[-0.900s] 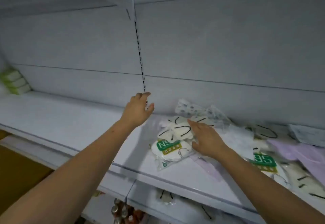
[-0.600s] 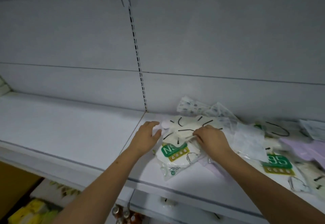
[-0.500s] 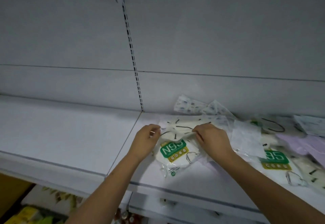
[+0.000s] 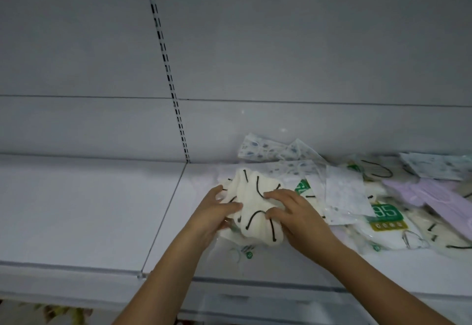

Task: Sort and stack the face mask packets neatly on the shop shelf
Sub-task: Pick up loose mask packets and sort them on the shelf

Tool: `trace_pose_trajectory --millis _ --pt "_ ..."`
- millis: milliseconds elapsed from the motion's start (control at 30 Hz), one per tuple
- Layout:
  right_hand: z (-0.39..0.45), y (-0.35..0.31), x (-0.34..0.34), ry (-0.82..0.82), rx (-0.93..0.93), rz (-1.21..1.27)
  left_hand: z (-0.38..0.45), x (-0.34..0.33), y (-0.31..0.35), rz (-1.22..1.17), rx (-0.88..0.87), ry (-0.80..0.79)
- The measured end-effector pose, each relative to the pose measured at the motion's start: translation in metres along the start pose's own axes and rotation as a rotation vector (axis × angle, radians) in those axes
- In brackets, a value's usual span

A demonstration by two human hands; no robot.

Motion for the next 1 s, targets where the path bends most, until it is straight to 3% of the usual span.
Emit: trace_pose_trajectory --millis 100,200,300,500,633,800,1000 --pt "-0.006 0.007 -0.005 0.031 -0.136 0.04 0.008 0.003 0.0 0.047 -0.128 0.054" --pt "-0.003 0.002 0.009 0.121 -0.655 0.353 0.013 -0.002 0.004 0.102 -0.232 0.014" --pt "0.011 -0.002 0.009 0.106 -1.121 0.709 0.013 -0.012 0.008 0.123 -0.282 0.007" --pt "0.017 0.002 0.014 0.203 -1.258 0.929 0.009 -0.02 0.009 0.183 -0.326 0.029" --pt "0.006 0.01 0.02 0.269 -1.294 0.902 0.01 -0.018 0.006 0.148 -0.252 0.067" --pt "-0.003 0.009 0.024 0.311 -1.329 1.004 0.005 -0.016 0.013 0.109 -0.334 0.18" --pt "0.004 0.006 0.041 0.451 -1.261 1.317 -0.004 -0.02 0.026 0.168 -0.49 0.112"
Point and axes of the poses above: each hand's wrist, its own z-axis towards the middle knuckle, its own x-axis out of the back of the hand, y = z × x, the point moved 3 cm from there along z, towards the middle knuckle, and after that the axes turned 9 degrees about y, right-handed, at the moved point
